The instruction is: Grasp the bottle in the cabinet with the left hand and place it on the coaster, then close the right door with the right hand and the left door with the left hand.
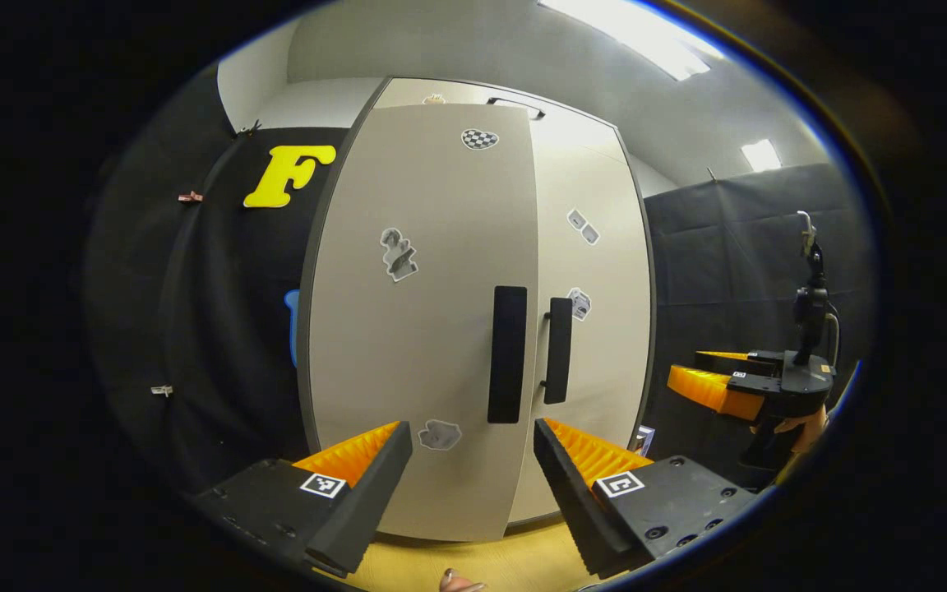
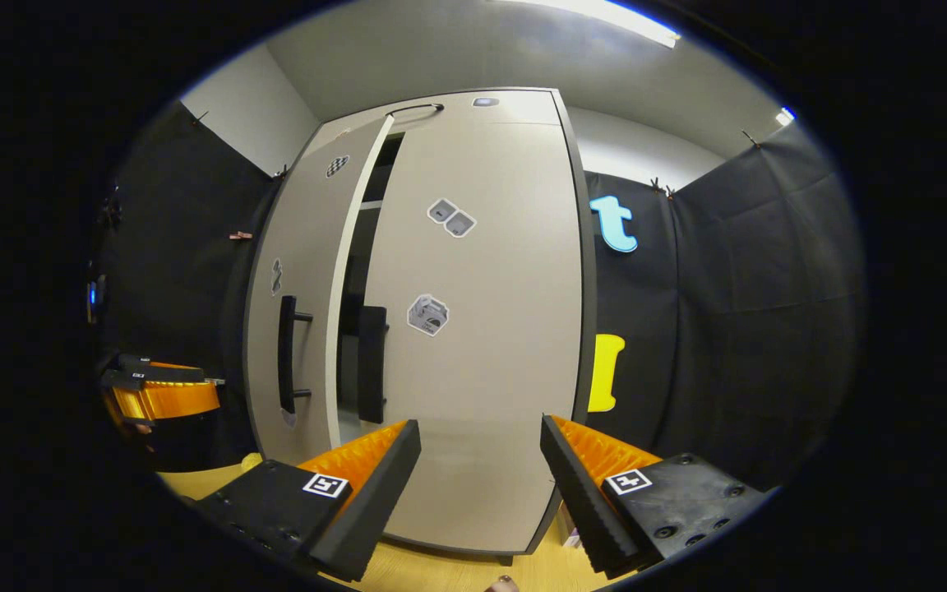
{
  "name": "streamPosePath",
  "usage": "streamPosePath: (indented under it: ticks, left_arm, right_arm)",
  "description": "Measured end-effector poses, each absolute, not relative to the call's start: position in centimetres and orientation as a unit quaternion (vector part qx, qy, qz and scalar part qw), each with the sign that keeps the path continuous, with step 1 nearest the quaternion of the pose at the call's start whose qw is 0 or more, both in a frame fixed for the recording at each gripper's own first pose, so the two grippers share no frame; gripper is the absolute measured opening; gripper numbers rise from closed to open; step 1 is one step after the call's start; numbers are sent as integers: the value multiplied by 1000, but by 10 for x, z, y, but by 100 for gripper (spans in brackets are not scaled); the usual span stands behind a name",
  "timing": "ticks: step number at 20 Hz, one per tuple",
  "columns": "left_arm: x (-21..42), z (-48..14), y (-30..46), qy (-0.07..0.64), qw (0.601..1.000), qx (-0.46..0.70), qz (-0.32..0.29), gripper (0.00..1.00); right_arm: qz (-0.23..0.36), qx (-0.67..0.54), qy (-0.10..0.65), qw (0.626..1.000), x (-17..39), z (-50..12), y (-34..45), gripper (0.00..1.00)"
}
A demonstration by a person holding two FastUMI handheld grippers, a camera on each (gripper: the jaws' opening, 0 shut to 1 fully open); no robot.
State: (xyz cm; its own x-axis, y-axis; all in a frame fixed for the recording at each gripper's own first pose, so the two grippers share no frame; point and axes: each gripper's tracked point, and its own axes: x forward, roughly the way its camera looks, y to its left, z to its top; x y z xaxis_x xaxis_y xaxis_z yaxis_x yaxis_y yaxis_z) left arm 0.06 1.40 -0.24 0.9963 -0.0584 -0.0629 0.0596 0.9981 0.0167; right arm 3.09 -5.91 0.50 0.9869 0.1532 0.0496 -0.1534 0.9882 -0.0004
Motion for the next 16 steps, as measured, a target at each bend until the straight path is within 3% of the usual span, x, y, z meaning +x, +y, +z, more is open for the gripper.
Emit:
streamPosePath:
  ticks: [16]
  left_arm:
    - [0,-1,10,34,999,10,-38,95]
  right_arm:
    - [76,-7,-12,997,19,1,-45,97]
